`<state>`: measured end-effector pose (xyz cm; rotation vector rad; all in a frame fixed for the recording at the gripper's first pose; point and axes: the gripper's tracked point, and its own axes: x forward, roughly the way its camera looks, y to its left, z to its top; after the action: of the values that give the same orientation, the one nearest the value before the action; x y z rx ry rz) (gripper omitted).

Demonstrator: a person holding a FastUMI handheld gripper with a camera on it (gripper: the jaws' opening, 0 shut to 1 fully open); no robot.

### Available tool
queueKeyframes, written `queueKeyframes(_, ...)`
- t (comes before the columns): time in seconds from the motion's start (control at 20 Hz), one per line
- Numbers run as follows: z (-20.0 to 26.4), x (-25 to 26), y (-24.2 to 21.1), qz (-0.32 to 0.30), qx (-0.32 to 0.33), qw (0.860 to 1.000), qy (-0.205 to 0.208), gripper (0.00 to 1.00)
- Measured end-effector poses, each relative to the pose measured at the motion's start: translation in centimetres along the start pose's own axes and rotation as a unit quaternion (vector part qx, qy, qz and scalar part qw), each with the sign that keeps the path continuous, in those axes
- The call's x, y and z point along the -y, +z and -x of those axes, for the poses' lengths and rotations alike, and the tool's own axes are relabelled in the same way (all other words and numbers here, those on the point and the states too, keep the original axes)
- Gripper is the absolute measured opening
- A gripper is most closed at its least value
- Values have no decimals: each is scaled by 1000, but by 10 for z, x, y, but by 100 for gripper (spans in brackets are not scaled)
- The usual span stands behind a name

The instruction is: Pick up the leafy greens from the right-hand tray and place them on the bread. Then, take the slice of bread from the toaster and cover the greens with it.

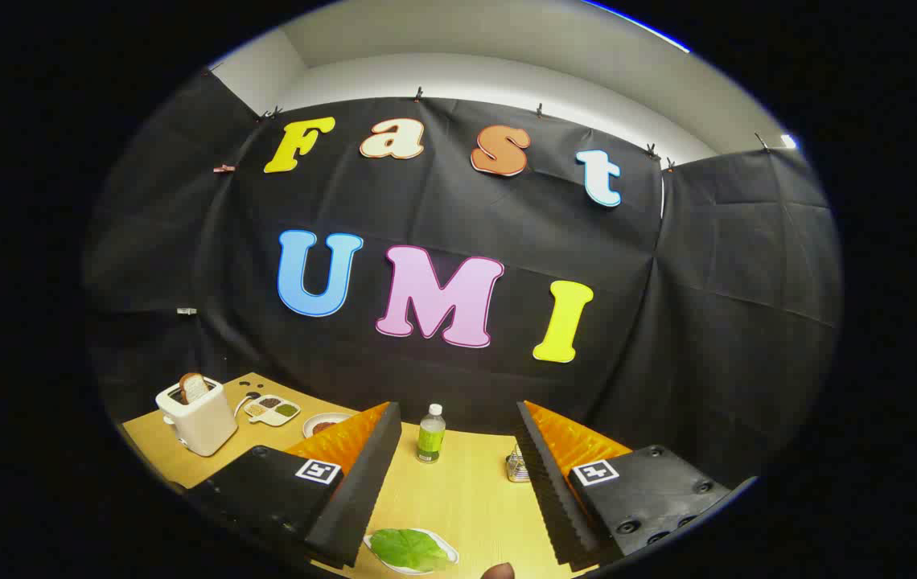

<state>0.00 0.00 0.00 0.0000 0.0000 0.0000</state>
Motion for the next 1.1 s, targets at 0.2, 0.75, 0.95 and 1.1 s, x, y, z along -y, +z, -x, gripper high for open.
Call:
queueKeyframes(0.2, -5, 1, -4, 4, -7, 1000, -4, 88)
queueKeyframes(0.75, -15, 2, -27, -1, -46, 999, -19, 89)
queueKeyframes(0.95, -19, 0, -27, -6, -46, 999, -16, 89)
queueKeyframes(1.1, -23, -7, -41, 1, -59, 998, 5, 89)
